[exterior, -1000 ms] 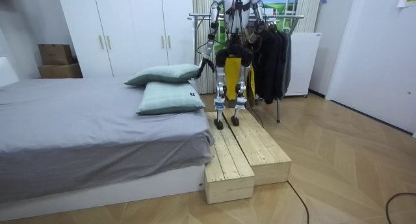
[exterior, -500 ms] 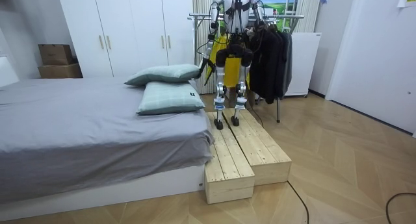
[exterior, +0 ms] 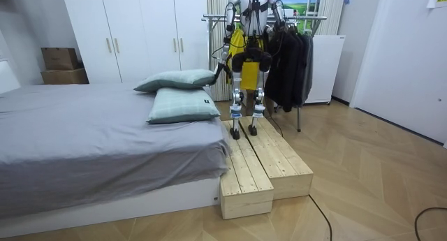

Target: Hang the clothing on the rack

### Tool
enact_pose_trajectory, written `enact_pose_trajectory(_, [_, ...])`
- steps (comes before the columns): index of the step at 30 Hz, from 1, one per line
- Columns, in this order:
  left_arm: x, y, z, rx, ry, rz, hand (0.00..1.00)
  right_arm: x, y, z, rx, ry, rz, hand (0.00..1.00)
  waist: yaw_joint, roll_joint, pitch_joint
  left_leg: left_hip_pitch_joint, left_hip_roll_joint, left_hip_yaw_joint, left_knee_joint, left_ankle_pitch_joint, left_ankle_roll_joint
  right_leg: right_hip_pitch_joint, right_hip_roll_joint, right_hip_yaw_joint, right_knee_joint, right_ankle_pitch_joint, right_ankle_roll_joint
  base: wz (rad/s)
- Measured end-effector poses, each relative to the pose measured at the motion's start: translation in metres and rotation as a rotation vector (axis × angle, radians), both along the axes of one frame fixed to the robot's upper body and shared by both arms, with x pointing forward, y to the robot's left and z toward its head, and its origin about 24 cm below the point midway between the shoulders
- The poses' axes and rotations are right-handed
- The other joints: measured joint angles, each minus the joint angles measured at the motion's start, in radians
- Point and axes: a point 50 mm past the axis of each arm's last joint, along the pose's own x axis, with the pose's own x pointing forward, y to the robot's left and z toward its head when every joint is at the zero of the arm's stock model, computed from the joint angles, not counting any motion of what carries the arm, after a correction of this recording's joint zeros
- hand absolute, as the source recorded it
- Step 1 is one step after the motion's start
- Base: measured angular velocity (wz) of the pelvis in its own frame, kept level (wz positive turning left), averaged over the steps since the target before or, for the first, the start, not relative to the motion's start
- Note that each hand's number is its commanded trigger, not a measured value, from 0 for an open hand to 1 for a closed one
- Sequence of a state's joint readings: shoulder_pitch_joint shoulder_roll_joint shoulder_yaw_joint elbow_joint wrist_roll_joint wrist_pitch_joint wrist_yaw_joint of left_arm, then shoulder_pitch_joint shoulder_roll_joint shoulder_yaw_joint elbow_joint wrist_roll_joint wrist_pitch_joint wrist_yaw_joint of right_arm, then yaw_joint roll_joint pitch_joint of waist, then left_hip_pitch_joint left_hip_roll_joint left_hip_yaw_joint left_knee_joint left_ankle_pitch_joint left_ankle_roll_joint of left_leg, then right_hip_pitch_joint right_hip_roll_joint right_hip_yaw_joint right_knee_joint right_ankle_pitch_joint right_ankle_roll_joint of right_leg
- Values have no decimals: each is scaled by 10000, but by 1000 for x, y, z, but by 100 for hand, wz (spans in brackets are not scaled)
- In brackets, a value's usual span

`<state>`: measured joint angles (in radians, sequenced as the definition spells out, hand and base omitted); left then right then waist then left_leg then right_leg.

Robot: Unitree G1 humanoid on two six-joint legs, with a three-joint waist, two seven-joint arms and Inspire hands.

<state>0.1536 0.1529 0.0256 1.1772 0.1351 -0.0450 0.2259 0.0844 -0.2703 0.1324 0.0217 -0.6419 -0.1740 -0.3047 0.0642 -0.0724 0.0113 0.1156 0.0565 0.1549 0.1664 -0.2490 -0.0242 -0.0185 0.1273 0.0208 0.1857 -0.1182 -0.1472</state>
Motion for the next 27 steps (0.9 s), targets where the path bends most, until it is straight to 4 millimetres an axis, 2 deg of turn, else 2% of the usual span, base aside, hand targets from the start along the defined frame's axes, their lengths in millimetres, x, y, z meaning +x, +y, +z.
enact_pose_trajectory(3, [0, 1, 0, 28, 29, -90, 0, 1, 0, -1, 706, 444, 204, 100, 40, -48, 26, 0, 1, 6, 1, -1, 0, 1, 0, -7, -14, 1, 0, 0])
enact_pose_trajectory(11, [3, 0, 1, -63, -51, -209, 0, 5, 0, -4, 1960, 1637, 859, 100, 240, -35, 32, -5, 3, -9, 0, 0, 0, -17, -10, -33, -13, 0, -1, 0])
enact_pose_trajectory(18, [3, 0, 1, 59, 42, -616, 0, 10, 2, -6, 2452, 2461, 1356, 100, 263, -14, 27, -5, 5, 2, 6, -1, 0, -7, -11, -29, -9, 1, 0, 0])
enact_pose_trajectory(23, [4, 0, 1, 65, 160, -850, 0, 12, -1, -21, 3905, 3998, 1783, 100, 274, -13, 21, 1, 3, 27, 10, 0, 0, -7, -13, -35, 1, 2, -1, 0])
enact_pose_trajectory(27, [4, 1, 1, 32, 183, -793, 0, 11, 0, -25, 4366, 4709, 2199, 100, 262, -17, 14, 5, 8, 36, 13, 0, 0, -3, -12, -47, 1, 6, -8, 0])
